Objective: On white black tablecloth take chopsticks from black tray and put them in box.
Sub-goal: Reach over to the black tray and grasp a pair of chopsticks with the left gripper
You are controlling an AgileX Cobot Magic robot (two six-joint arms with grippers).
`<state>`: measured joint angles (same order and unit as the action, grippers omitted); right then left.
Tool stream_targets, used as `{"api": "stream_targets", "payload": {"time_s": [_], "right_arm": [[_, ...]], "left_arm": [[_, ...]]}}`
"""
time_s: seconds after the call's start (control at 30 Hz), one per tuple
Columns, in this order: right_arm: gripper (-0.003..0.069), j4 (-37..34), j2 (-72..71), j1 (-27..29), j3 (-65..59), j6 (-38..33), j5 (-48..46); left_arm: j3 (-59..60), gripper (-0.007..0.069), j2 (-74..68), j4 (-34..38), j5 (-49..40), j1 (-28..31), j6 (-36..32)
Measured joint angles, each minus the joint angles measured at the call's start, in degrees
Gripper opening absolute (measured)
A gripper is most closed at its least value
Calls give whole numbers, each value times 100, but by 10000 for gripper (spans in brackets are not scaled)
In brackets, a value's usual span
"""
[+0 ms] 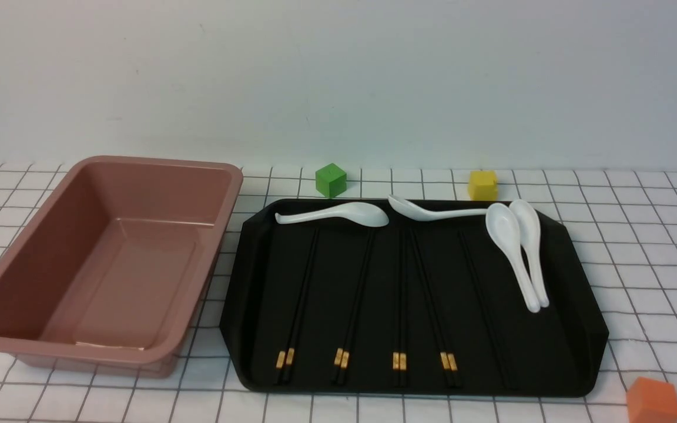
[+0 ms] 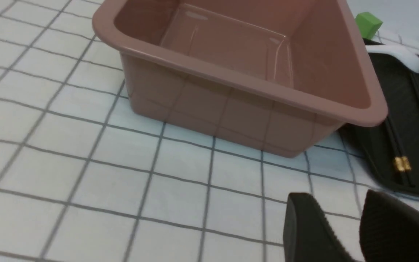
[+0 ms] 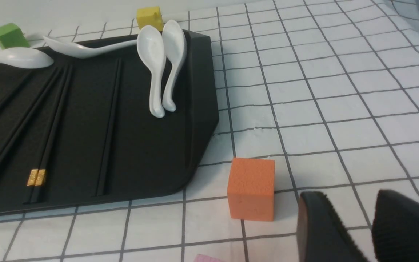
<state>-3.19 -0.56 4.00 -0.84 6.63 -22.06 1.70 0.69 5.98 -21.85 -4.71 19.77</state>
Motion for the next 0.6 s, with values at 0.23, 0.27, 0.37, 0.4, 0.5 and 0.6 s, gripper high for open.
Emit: {"api": "stream_targets", "payload": {"time_s": [0.23,0.27,0.37,0.4,0.5,0.6], "right_arm": [[240,0,0,0,0,0,0],[240,0,0,0,0,0,0],[240,0,0,0,0,0,0],[240,0,0,0,0,0,0],[240,0,0,0,0,0,0],[240,0,0,0,0,0,0]], "left_arm": [[0,238,0,2979,67,0,1863],[0,238,0,3381,117,0,1996],[0,238,0,4207,391,0,2224],[0,238,0,4387,481,0,2248],[0,238,0,4765,706,0,2281],[0,238,0,5043,1017,0,2293]]}}
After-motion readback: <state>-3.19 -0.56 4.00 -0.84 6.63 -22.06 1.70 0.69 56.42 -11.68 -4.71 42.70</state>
